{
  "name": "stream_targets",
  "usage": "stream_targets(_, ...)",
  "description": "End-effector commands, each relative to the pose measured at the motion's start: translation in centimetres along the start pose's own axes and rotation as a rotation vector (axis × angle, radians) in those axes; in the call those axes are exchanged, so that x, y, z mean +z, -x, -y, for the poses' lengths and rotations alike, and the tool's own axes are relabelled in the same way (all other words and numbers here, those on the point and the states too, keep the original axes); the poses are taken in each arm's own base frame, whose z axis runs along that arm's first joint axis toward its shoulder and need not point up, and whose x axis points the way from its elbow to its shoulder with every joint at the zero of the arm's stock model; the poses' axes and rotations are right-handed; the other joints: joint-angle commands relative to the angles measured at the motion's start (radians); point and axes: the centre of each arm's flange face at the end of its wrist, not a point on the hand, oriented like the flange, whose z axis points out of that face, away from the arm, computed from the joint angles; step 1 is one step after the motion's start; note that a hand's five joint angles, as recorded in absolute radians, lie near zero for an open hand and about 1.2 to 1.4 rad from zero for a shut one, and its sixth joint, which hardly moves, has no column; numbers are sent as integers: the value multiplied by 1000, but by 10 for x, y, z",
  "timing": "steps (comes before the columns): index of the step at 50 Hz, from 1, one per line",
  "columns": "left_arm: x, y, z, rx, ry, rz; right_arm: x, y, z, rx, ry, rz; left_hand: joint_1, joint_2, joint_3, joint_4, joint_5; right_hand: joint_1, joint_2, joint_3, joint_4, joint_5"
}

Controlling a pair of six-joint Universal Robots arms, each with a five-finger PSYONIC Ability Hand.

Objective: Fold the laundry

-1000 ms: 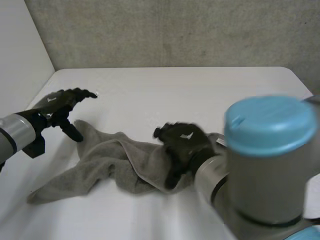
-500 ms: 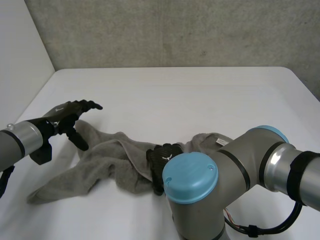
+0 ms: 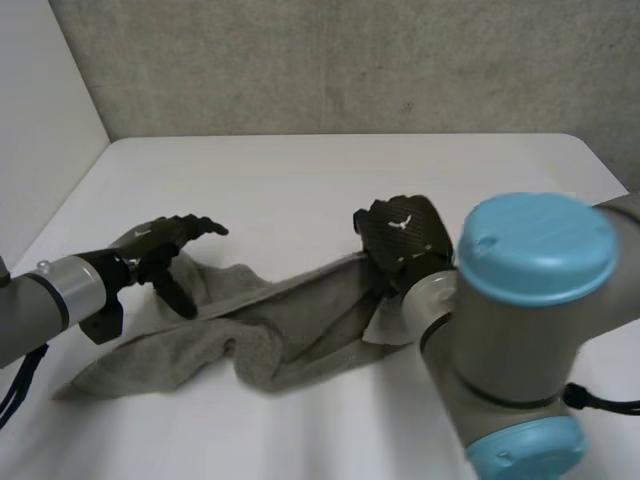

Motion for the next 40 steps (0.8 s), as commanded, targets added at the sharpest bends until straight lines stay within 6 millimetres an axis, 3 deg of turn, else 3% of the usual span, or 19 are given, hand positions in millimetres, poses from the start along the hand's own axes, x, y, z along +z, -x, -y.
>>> stream_targets(1,3,-17,-6,11,20,-44,-21,-25,38,16,-109,23,57,59,63,60,58,434,223,216,207,247)
stream_targets(8,0,-23,-10,-2,39,-54,-31,-38,55,18,-164,-3,213,215,219,216,214,434,223,216,207,247)
stream_targets(13,-9,-37,-17,-17,86,-78,-30,-38,51,-29,-146,-12,224,226,231,228,226,434,223,216,207,247)
stream_targets(19,-25,-46,-8,-8,63,-71,-26,-38,44,-77,-131,-20,224,226,231,228,226,434,223,216,207,247)
stream_targets(25,-39,-53,-10,3,57,-62,-11,-34,33,-83,-92,-12,224,226,231,228,226,434,223,216,207,247)
stream_targets(40,-56,-42,-15,-30,58,7,1,-33,26,-84,-72,-12,269,270,275,272,270,434,223,216,207,247)
